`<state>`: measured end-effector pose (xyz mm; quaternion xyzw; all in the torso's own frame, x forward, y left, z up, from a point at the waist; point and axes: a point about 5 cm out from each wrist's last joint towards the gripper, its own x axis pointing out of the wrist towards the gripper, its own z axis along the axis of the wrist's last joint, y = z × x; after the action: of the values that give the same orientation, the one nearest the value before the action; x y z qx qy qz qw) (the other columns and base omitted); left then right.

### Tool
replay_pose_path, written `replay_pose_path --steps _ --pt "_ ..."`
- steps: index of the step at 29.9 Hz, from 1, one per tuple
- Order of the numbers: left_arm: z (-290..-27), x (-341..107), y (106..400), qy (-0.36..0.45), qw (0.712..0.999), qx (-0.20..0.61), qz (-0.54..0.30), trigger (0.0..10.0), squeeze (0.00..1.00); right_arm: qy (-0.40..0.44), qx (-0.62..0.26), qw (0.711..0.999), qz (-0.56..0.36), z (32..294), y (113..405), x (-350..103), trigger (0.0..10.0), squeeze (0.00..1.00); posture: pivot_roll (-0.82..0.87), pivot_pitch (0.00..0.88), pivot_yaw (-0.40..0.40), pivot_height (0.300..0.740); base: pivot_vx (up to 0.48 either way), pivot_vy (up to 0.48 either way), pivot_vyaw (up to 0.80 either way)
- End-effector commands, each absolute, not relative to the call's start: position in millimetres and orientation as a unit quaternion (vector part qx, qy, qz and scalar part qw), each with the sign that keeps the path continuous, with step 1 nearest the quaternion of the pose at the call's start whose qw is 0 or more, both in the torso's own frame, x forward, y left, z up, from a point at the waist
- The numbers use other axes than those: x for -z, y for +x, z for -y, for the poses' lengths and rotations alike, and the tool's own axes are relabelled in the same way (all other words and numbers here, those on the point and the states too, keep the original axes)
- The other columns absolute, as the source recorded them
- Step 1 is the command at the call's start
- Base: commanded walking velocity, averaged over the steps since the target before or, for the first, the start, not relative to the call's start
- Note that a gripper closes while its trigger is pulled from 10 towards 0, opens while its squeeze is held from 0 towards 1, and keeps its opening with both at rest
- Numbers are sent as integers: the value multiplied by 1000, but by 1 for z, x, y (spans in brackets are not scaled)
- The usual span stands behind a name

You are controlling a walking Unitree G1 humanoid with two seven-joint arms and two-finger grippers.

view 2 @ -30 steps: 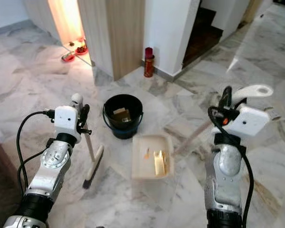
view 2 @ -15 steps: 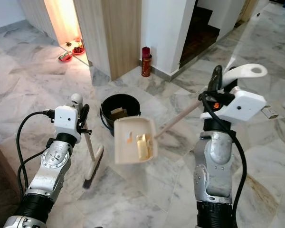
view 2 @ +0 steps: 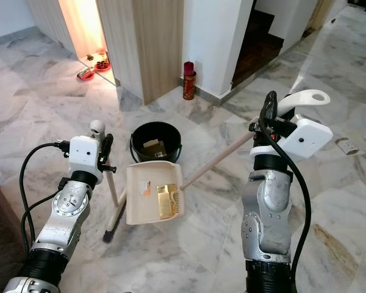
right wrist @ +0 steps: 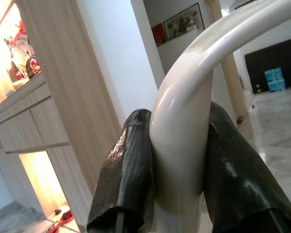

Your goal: Sweep floor

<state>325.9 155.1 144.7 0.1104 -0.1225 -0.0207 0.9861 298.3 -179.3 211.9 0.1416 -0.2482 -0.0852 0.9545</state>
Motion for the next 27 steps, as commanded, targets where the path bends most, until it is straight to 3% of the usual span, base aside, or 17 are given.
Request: replay_pose_path --steps 1,5,27 --pt "-155 -152 327 119 983 18 140 10000 0 141 81 941 295 181 291 -232 10000 0 129 42 -38 740 349 0 450" --pt "-155 -152 327 119 983 17 140 10000 0 142 80 941 296 181 291 -232 10000 0 130 41 -39 740 353 0 492" --pt "-157 -153 328 120 982 7 142 10000 0 147 65 941 299 178 292 -236 10000 0 132 52 -48 740 360 0 0"
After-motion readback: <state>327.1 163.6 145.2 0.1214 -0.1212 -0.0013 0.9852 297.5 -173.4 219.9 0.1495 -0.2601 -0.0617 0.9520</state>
